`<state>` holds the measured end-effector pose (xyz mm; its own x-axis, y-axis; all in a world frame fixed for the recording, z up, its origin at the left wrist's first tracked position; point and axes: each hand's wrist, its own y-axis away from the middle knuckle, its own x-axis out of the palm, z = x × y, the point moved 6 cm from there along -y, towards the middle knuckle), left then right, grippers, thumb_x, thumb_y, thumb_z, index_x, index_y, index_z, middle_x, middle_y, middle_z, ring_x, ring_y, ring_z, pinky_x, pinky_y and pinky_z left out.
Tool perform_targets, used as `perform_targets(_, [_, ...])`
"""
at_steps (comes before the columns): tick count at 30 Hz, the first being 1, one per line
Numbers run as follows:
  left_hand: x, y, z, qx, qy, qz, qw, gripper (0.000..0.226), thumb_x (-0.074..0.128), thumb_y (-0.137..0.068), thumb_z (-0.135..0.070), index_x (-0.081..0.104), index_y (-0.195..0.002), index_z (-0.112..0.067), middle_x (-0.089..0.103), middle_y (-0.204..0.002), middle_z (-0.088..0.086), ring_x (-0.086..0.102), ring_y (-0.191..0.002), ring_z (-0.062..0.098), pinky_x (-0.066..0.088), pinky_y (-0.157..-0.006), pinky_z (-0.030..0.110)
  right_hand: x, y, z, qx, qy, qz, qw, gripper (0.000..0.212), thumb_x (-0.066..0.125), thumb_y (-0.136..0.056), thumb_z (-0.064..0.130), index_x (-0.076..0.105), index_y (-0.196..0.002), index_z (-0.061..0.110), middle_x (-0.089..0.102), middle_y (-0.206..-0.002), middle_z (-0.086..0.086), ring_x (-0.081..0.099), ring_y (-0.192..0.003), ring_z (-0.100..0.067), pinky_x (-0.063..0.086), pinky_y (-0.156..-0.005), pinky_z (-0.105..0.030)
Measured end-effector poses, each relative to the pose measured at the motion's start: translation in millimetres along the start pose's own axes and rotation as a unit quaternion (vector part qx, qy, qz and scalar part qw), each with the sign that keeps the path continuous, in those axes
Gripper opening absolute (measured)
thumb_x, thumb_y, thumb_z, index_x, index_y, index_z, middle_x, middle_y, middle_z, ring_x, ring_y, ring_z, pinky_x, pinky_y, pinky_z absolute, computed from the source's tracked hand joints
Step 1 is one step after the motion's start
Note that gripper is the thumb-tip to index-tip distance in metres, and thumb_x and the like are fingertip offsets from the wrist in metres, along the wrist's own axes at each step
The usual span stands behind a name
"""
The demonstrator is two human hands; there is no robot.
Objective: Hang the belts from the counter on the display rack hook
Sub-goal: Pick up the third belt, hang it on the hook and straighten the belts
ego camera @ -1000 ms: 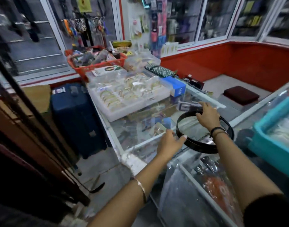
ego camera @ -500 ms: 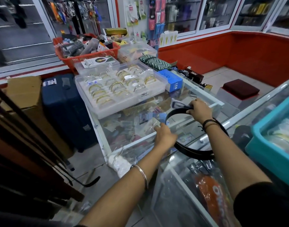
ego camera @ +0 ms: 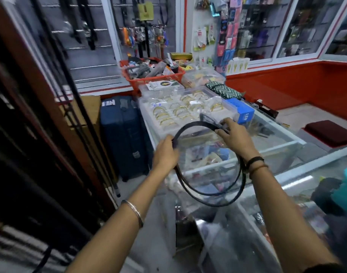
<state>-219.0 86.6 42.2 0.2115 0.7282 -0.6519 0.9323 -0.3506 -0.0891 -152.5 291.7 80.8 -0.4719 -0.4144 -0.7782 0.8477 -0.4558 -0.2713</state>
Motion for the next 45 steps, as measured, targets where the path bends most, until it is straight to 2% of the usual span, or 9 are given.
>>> perform_targets(8, [-151, 68, 54, -0.005, -0.083, -0.162, 0.983, 0.018, 0.057, -0.092, -0.023, 0.049, -0.083, -0.010, 0.050, -0.067, -0.001, 0.060, -0.072, 0.030, 0.038, -0.052, 0.034, 27, 64, 168, -0.117, -0.199, 0.045, 0.972, 0.029, 0.049, -0.096, 0.028, 0.048, -0.118, 0.009, 0.055, -0.098, -0.011, 0.051, -0.084, -0.024, 0.036, -0.065, -0.031])
perform_targets(13, [-248, 125, 65, -0.031, -0.141, -0.264, 0.954, 0.022, 0.056, -0.092, -0.034, 0.061, -0.101, -0.015, 0.069, -0.094, 0.007, 0.065, -0.089, 0.031, 0.052, -0.070, 0.038, 27, 105, 260, -0.183, -0.306, 0.041, 0.933, 0.021, 0.054, -0.093, 0.019, 0.054, -0.113, 0.019, 0.059, -0.102, -0.002, 0.056, -0.092, -0.014, 0.044, -0.082, -0.030])
perform_targets(16, [-300, 154, 55, -0.030, -0.162, -0.314, 0.935, 0.013, 0.059, -0.089, -0.037, 0.064, -0.099, -0.031, 0.072, -0.101, -0.006, 0.067, -0.093, 0.025, 0.055, -0.076, 0.038, 20, 123, 305, -0.213, -0.371, 0.007, 0.904, 0.025, 0.064, -0.085, 0.011, 0.060, -0.106, 0.023, 0.063, -0.099, 0.010, 0.059, -0.094, -0.003, 0.046, -0.088, -0.021])
perform_targets(19, [-333, 170, 27, 0.078, -0.021, -0.323, 0.943, 0.014, 0.058, -0.089, -0.021, 0.068, -0.095, -0.028, 0.074, -0.094, -0.010, 0.069, -0.089, 0.012, 0.057, -0.080, 0.037, 13, 140, 345, -0.264, -0.403, -0.024, 0.876, 0.035, 0.071, -0.079, 0.008, 0.060, -0.108, 0.026, 0.063, -0.108, 0.008, 0.058, -0.102, 0.001, 0.044, -0.087, -0.010])
perform_targets(23, [-368, 184, -16, 0.182, 0.240, -0.296, 0.906, 0.018, 0.060, -0.090, -0.012, 0.063, -0.108, -0.016, 0.071, -0.100, 0.007, 0.072, -0.091, 0.015, 0.060, -0.075, 0.033, 5, 156, 390, -0.311, -0.453, -0.062, 0.834, 0.047, 0.074, -0.076, 0.010, 0.056, -0.116, 0.028, 0.056, -0.112, 0.018, 0.053, -0.102, 0.017, 0.040, -0.084, -0.001])
perform_targets(27, [-398, 189, -38, 0.245, 0.247, -0.339, 0.874, 0.033, 0.067, -0.085, -0.010, 0.061, -0.113, -0.026, 0.067, -0.105, 0.009, 0.071, -0.090, 0.023, 0.059, -0.080, 0.037, -8, 159, 425, -0.341, -0.480, -0.114, 0.801, 0.050, 0.076, -0.076, 0.016, 0.055, -0.121, 0.027, 0.051, -0.112, 0.025, 0.054, -0.102, 0.014, 0.040, -0.083, -0.001])
perform_targets(31, [-432, 190, -61, 0.303, 0.256, -0.364, 0.843, 0.039, 0.067, -0.085, -0.007, 0.063, -0.120, -0.024, 0.067, -0.105, -0.001, 0.069, -0.086, 0.009, 0.056, -0.078, 0.024, -32, 154, 462, -0.368, -0.511, -0.160, 0.761, 0.051, 0.077, -0.076, 0.019, 0.055, -0.120, 0.030, 0.052, -0.112, 0.024, 0.059, -0.106, -0.002, 0.045, -0.089, -0.013])
perform_targets(35, [-466, 186, -85, 0.333, 0.259, -0.378, 0.824, 0.039, 0.066, -0.084, -0.003, 0.065, -0.118, -0.024, 0.068, -0.105, -0.004, 0.066, -0.081, 0.001, 0.056, -0.084, 0.026, -55, 144, 495, -0.388, -0.525, -0.199, 0.731, 0.050, 0.077, -0.075, 0.023, 0.058, -0.121, 0.023, 0.052, -0.108, 0.019, 0.057, -0.102, 0.002, 0.045, -0.086, -0.009])
perform_targets(45, [-522, 171, -119, 0.370, 0.236, -0.414, 0.797, 0.032, 0.064, -0.086, -0.005, 0.068, -0.115, -0.019, 0.067, -0.087, -0.012, 0.063, -0.068, -0.004, 0.051, -0.058, 0.014, -83, 122, 545, -0.380, -0.560, -0.250, 0.693, 0.048, 0.078, -0.074, 0.022, 0.062, -0.119, 0.020, 0.056, -0.107, 0.002, 0.054, -0.092, 0.003, 0.047, -0.082, -0.011])
